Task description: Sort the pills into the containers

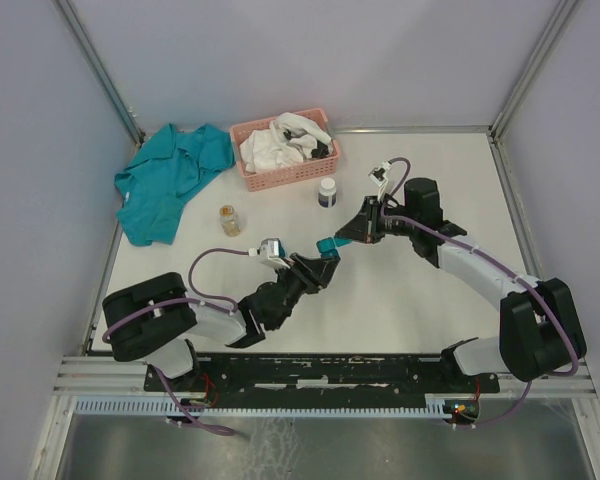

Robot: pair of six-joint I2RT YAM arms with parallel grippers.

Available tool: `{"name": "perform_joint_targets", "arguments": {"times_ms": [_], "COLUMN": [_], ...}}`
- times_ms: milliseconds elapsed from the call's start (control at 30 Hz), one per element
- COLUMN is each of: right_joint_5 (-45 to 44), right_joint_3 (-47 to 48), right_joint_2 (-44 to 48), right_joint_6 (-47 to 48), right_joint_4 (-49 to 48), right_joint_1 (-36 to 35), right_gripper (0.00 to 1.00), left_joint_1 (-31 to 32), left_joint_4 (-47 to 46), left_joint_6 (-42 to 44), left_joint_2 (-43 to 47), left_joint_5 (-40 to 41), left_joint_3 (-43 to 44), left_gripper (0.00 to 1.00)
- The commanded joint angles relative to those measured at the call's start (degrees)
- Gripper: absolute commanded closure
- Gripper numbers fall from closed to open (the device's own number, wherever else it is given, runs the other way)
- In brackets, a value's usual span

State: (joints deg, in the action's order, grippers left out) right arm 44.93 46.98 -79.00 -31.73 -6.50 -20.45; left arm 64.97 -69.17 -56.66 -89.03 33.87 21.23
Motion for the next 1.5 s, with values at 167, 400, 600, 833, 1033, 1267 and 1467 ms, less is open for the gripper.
{"name": "perform_joint_targets", "arguments": {"times_ms": [167, 400, 600, 833, 1033, 1267, 1467], "right_joint_5": [-0.38, -5.32, -7.62, -8.51, -8.09, -9.42, -11.21], "right_joint_3": [1.43, 7.99, 17.61, 26.48, 29.58, 30.97, 31.04], "right_joint_2": [-0.34, -4.25, -14.06, -24.35, -28.53, -30.85, -30.28], "right_joint_6": [3.61, 20.86, 36.44, 43.85, 46.5, 47.97, 48.91], "right_joint_4": [1.48, 17.89, 35.27, 47.34, 51.35, 52.53, 51.97], "right_joint_1": [1.07, 1.6, 2.06, 1.99, 1.38, -0.45, -2.06], "right_gripper": [0.99, 0.99, 0.99, 0.99, 0.95, 0.9, 0.83], "left_joint_1": [-0.01, 0.07, 0.07, 0.07, 0.07, 0.07, 0.06], "left_joint_4": [-1.59, 8.16, 25.28, 30.49, 32.25, 36.43, 38.43], "left_joint_6": [-2.05, -0.85, 5.4, 7.87, 8.23, 7.85, 7.5], "left_joint_2": [1.76, 8.02, 23.74, 30.28, 34.32, 41.04, 45.14], "left_joint_5": [-0.47, 1.86, 1.91, -2.51, -2.4, -1.37, -1.17], "left_joint_3": [-1.73, -4.7, -8.56, -10.27, -12.18, -14.24, -15.8], "left_gripper": [0.2, 0.14, 0.16, 0.19, 0.2, 0.2, 0.2]}}
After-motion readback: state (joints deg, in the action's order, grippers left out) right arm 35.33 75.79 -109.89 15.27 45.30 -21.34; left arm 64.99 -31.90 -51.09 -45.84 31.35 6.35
